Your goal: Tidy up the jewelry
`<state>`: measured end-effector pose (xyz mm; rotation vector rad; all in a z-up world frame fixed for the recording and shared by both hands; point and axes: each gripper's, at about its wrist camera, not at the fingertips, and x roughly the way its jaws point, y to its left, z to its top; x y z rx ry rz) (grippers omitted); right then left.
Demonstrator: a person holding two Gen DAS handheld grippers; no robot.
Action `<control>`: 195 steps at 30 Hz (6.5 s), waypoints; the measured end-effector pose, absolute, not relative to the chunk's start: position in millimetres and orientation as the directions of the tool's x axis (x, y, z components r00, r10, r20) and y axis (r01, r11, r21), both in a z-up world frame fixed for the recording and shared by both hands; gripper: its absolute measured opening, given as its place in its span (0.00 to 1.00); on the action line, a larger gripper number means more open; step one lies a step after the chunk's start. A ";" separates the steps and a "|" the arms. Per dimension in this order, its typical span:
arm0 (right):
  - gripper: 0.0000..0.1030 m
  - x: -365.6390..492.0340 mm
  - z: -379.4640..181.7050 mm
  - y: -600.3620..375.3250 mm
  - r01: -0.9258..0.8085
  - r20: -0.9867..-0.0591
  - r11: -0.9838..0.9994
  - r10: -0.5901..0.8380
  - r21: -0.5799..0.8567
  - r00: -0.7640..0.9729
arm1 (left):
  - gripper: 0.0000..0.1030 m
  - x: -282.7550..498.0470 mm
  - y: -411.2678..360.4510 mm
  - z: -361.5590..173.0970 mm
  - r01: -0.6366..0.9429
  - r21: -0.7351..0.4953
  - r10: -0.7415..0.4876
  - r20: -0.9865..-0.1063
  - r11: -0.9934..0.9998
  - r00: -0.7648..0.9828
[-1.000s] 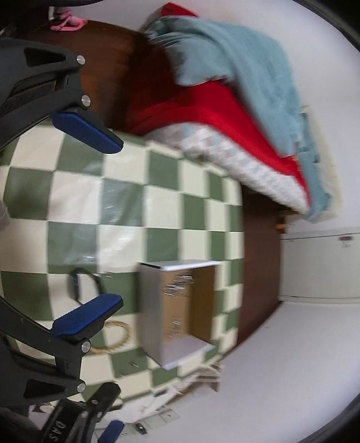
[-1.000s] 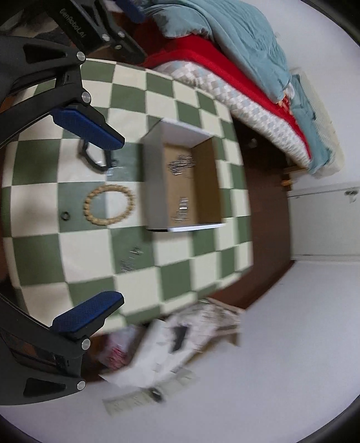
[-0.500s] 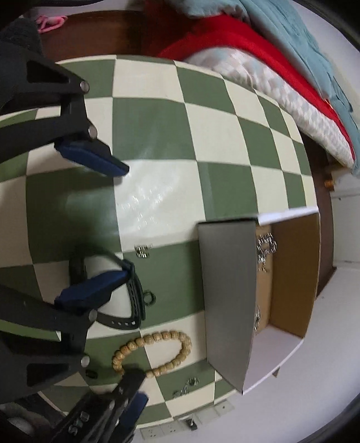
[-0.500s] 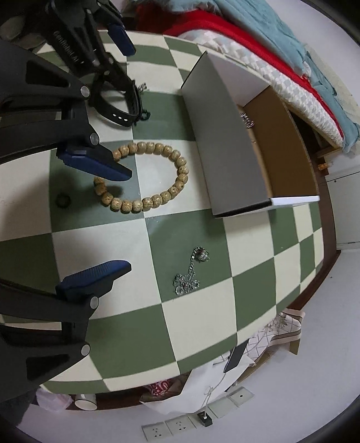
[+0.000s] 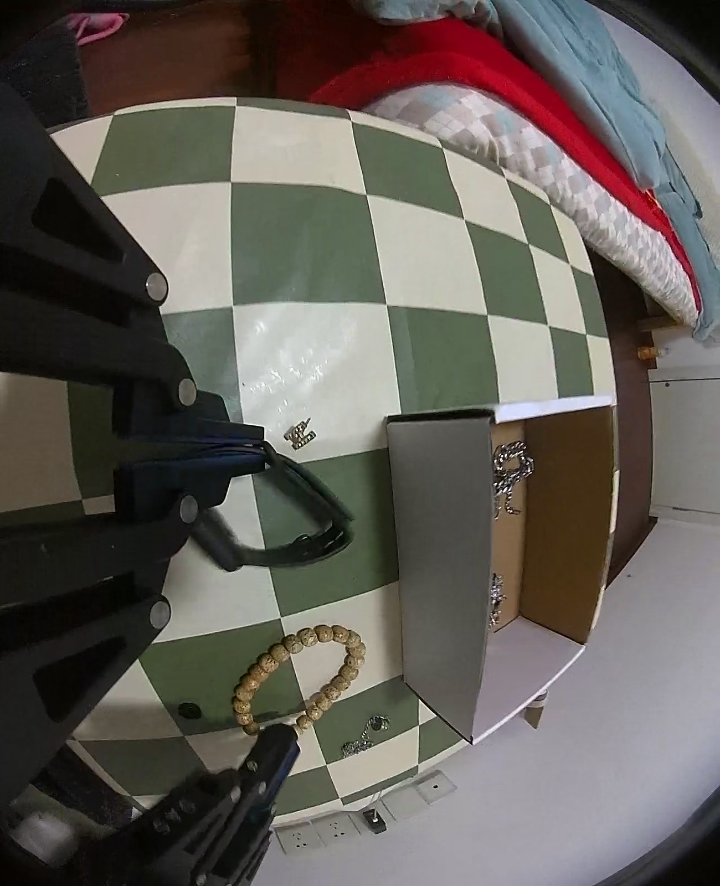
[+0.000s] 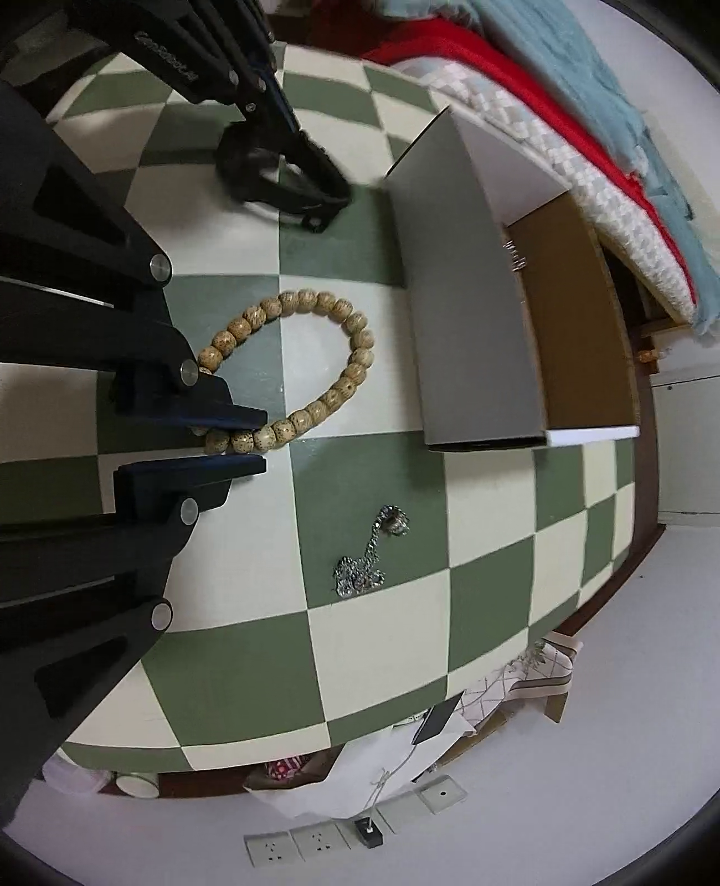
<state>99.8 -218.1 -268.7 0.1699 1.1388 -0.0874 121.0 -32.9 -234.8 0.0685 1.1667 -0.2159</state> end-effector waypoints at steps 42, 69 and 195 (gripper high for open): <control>0.09 214.7 -141.5 -211.0 0.021 -0.825 0.966 0.210 0.259 0.525 | 0.01 244.5 -47.7 -153.5 0.264 -0.157 -0.251 -0.894 0.952 0.372; 0.97 214.2 -175.1 -223.6 0.098 -0.916 0.995 -0.032 0.008 0.401 | 1.00 234.7 -19.8 -136.5 0.079 0.010 -0.032 -0.854 0.997 0.519; 0.13 49.2 -284.1 -271.4 0.369 -0.822 0.909 -0.055 0.193 0.566 | 0.10 126.7 -101.5 -259.0 0.144 0.036 -0.046 -0.848 0.989 0.528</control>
